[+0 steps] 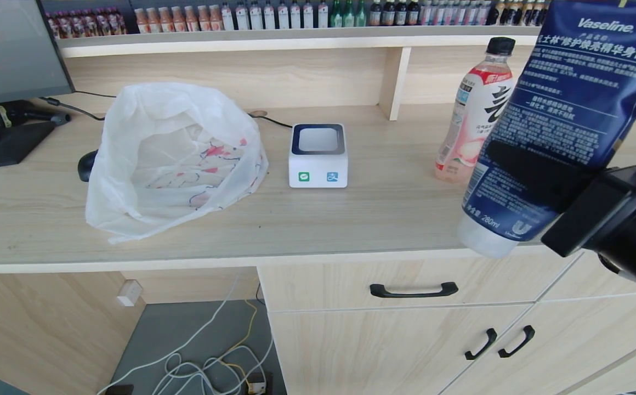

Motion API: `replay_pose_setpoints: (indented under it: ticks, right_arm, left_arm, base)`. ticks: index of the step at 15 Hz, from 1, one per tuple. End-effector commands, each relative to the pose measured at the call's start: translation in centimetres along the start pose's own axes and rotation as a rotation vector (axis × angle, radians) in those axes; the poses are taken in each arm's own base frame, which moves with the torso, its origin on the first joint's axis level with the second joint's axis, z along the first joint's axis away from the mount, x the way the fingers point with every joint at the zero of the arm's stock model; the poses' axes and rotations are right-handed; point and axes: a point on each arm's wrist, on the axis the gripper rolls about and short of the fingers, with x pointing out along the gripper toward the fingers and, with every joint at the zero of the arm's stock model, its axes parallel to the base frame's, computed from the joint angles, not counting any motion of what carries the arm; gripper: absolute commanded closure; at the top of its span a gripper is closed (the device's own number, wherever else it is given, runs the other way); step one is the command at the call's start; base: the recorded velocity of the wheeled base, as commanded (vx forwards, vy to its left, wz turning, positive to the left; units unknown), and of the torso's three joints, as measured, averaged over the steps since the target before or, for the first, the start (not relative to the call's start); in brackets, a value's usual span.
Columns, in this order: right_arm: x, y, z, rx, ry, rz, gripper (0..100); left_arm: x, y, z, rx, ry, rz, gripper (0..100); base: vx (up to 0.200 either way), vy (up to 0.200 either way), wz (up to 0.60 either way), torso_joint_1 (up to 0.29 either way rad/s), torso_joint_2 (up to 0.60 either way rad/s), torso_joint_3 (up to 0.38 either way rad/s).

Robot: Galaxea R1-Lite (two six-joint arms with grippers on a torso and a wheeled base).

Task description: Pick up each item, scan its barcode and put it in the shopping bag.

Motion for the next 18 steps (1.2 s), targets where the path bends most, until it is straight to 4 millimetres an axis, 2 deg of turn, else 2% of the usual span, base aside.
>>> replay_pose_setpoints:
  ticks: [1,5,9,11,14,15,18]
  right_arm:
    - [-0.3,0.4,0.0,0.019,0.004,0.027,100]
    - [0.3,0.7,-0.2,0.095,0.015,0.059,100]
    - [0.0,0.9,-1.0,0.161,0.058,0.208,100]
    - [-0.1,0.7,-0.2,0.236,0.046,0.273,100]
    - [0.0,-0.3,-0.6,0.269,0.066,0.296,100]
    - [-0.2,-0.4,-0.1,0.281,0.053,0.324,100]
    - [0.6,-0.5,0.5,0.294,0.043,0.363,100]
  left_arm:
    - [0.0,0.0,0.0,-0.001,0.002,0.001,0]
    - [0.0,0.0,0.0,-0.001,0.002,0.001,0]
    - [0.0,0.0,0.0,-0.001,0.002,0.001,0]
    - [0.0,0.0,0.0,-0.001,0.002,0.001,0]
    - [0.0,0.0,0.0,-0.001,0.002,0.001,0]
    - [0.0,0.0,0.0,-0.001,0.002,0.001,0]
    - [0.0,0.0,0.0,-0.001,0.002,0.001,0]
  base:
    - [0.0,0.0,0.0,0.0,0.0,0.0]
    - [0.0,0.0,0.0,0.0,0.0,0.0]
    - [0.0,0.0,0.0,0.0,0.0,0.0]
    - [0.0,0.0,0.0,0.0,0.0,0.0]
    - [0.0,0.0,0.0,0.0,0.0,0.0]
    - [0.0,0.0,0.0,0.0,0.0,0.0]
    - [0.0,0.0,0.0,0.0,0.0,0.0]
